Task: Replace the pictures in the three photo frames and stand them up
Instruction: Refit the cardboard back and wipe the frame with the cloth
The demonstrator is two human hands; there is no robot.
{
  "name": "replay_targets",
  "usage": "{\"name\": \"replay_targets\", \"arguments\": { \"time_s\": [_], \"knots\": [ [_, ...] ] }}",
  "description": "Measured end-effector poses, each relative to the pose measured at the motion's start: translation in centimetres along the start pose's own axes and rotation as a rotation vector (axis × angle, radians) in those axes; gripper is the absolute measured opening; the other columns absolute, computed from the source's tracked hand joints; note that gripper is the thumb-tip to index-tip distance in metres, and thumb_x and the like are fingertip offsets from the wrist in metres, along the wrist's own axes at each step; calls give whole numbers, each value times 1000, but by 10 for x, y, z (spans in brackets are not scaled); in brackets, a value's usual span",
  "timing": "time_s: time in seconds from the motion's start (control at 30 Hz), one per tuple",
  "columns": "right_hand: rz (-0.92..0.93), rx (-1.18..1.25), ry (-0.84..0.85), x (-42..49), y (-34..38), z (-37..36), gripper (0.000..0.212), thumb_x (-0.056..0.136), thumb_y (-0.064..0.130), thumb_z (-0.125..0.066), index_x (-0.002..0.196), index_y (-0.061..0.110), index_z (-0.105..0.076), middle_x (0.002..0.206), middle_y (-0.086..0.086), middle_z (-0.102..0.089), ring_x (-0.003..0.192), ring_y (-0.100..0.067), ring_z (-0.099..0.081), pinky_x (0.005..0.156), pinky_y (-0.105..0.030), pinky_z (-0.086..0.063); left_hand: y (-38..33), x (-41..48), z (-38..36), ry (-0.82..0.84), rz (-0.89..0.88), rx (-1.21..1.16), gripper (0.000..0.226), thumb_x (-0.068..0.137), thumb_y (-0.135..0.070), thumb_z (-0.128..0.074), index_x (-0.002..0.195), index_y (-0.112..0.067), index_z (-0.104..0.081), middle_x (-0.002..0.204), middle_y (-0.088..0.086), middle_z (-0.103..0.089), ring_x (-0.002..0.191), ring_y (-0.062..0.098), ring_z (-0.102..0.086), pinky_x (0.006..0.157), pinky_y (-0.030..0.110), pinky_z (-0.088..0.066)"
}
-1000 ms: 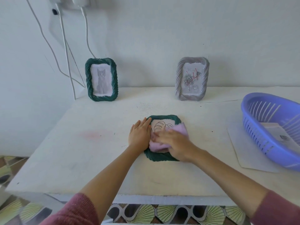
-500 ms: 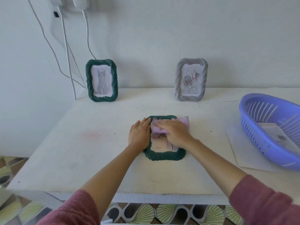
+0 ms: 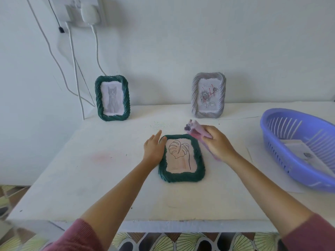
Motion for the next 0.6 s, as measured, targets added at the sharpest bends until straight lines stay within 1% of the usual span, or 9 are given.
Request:
{"name": "replay_targets", "arguments": {
  "time_s": [0.07, 0.13, 0.2, 0.3, 0.33, 0.4, 0.47, 0.53, 0.6],
  "knots": [
    [-213, 373, -69, 2, 0, -3, 32, 95, 11, -42, 123, 19, -56, 117, 3, -59, 111, -13, -52, 97, -29, -38, -32, -17, 9, -108, -91, -160, 57, 95, -46, -39, 146, -31, -22, 154, 5, -23, 142, 25, -22, 115, 46, -23],
    [-401, 715, 27, 1, -4, -31, 24, 94, 16, -43, 107, 25, -62, 96, 1, -68, 96, -18, -62, 80, -30, -48, -69, -40, 4, -128, -237, -202, 64, 87, -57, -45, 144, -39, -21, 152, 4, -24, 139, 22, -26, 113, 43, -28],
    [-533, 998, 143, -6, 3, -58, 24, 94, 29, -40, 97, 25, -64, 83, 0, -71, 82, -18, -66, 69, -30, -50, -88, -54, -7, -98, -283, -109, 69, 77, -64, -47, 140, -48, -23, 149, 4, -24, 135, 24, -32, 110, 44, -34],
    [-557, 1089, 267, -12, 8, -78, 57, 94, 52, -24, 98, 13, -65, 85, -7, -72, 83, -22, -66, 72, -35, -47, -75, -52, -3, -103, -202, 77, 60, 83, -49, -54, 138, -47, -29, 146, 5, -24, 127, 29, -35, 105, 39, -37],
    [-521, 1091, 314, -12, 13, -82, 66, 93, 57, -18, 102, 10, -64, 88, -8, -72, 88, -21, -64, 77, -35, -47, -71, -52, 4, -124, -204, 111, 57, 84, -41, -54, 137, -45, -33, 143, 7, -26, 124, 31, -38, 103, 38, -37],
    [-488, 990, 360, -12, 11, -87, 76, 92, 61, -9, 115, 8, -60, 104, -7, -70, 105, -19, -58, 98, -32, -40, -64, -52, 22, -177, -239, 191, 54, 85, -31, -52, 136, -41, -38, 139, 9, -31, 120, 33, -42, 101, 37, -37],
    [-450, 753, 312, -10, 1, -81, 76, 93, 59, -5, 134, 10, -46, 138, -5, -51, 131, -17, -41, 115, -35, -19, -49, -46, 44, -227, -224, 313, 54, 86, -31, -53, 137, -40, -37, 140, 9, -29, 118, 32, -41, 98, 39, -40],
    [-387, 456, 224, -7, -8, -65, 70, 95, 54, -8, 139, 9, -39, 149, -6, -37, 139, -20, -31, 117, -38, -14, -24, -35, 73, -260, -160, 470, 55, 86, -35, -54, 138, -40, -34, 141, 8, -27, 118, 32, -39, 94, 42, -44],
    [-361, 212, 129, -6, -22, -48, 67, 97, 50, -16, 134, 3, -45, 144, -14, -43, 134, -27, -38, 114, -40, -23, 13, -25, 98, -237, -59, 672, 56, 86, -40, -52, 139, -41, -32, 143, 7, -25, 119, 34, -37, 94, 44, -42]
  ]
}}
Point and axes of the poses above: each hand's wrist, its own x-axis towards the middle knuckle, its own z-axis out of the back of the hand, y = z × x, the point moved 10 cm from there along x, towards the middle knuckle
